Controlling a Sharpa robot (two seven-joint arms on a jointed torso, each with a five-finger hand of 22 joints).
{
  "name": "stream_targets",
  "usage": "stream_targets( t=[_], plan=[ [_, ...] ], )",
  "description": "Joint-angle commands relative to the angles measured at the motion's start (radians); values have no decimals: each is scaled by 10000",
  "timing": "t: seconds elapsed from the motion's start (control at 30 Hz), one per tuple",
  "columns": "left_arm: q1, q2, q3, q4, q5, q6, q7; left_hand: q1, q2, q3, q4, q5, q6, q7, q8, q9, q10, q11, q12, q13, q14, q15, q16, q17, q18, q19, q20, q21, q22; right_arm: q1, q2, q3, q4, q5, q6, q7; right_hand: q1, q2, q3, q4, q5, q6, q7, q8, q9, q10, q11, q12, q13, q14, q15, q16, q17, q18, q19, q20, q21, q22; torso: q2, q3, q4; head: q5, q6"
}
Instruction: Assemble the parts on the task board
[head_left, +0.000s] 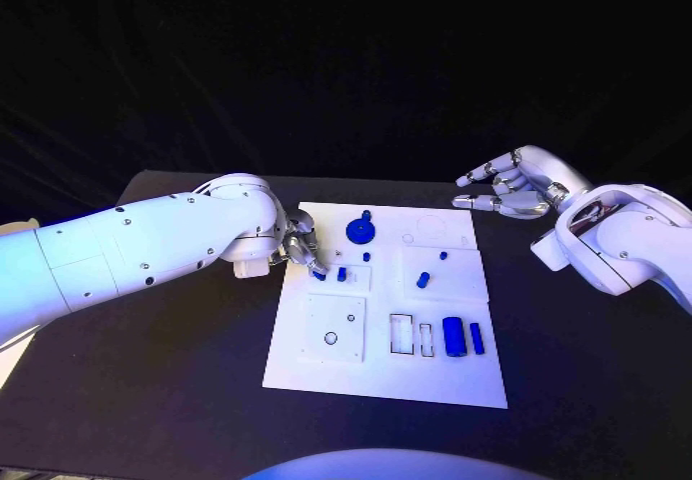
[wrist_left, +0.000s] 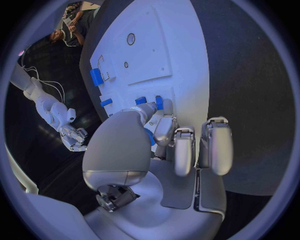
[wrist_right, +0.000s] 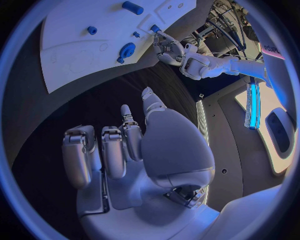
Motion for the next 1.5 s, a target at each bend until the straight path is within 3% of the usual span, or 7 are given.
stream_targets(
  t=[0.03, 0.33, 0.67, 0.97, 1.5],
  plan=[
    [-64, 106, -53, -39, 56, 345, -243, 74, 33, 1259, -1203, 35, -2, -54, 29, -13, 61, -21, 10, -6, 1055, -1, 31, 2631, 90, 504, -13, 27, 1335, -7, 0, 0, 25, -33, 93, 80, -29, 101, -66, 0, 61, 16, -24, 47, 13, 296, 53, -12, 1592, 971, 12, -43, 2342, -142, 1048, 21, 63, 2635, 2, -1, -6, 1, -18],
    [-72, 215, -64, -104, 36, 512, -399, -351, -202, 1361, -1203, 283, 192, -172, 107, 64, 147, -103, -35, -78, 1055, -52, 31, 2631, 67, 550, -27, 100, 1441, -7, -10, 0, 40, -34, 93, 82, -35, 127, -90, 22, 75, 14, -24, 45, 13, 294, 53, -16, 1589, 969, 12, -48, 2335, -142, 1048, 20, 63, 2635, -6, 1, 0, -17, -49],
    [-73, 279, -65, -162, 33, 556, -639, -904, -367, 1186, -1077, 468, 455, -331, 157, 134, 348, -219, 302, 291, 1055, -144, 31, 2631, 40, 598, -96, 179, 1555, -7, -15, 0, 66, -35, 87, 96, -36, 140, -103, 33, 82, 13, -24, 44, 14, 294, 53, -16, 1588, 969, 11, -48, 2335, -142, 1048, 19, 63, 2635, -4, 1, 7, -10, -53],
    [-76, 361, -67, -245, 33, 419, -804, -1524, -299, 700, -748, 450, 696, -419, 178, 160, 484, -290, 553, 570, 1055, -206, 31, 2631, -4, 674, -153, 312, 1738, -6, -20, 0, 78, -36, 75, 100, -36, 140, -103, 33, 82, 13, -24, 44, 14, 294, 53, -16, 1588, 969, 11, -48, 2335, -142, 1048, 19, 63, 2635, -4, -3, -1, -13, -76],
    [-131, 504, -75, -418, 33, 219, -988, -1913, -151, 312, -496, 461, 846, -463, 159, 162, 594, -327, 769, 825, 1055, -239, 31, 2631, -23, 706, -186, 368, 1818, -6, -16, 1, 96, -38, 67, 110, -17, 150, -112, 30, 104, 9, -24, 42, 13, 285, 53, -41, 1576, 964, 10, -62, 2314, -142, 1048, 19, 63, 2635, -2, -3, 0, -40, -119]
  ],
)
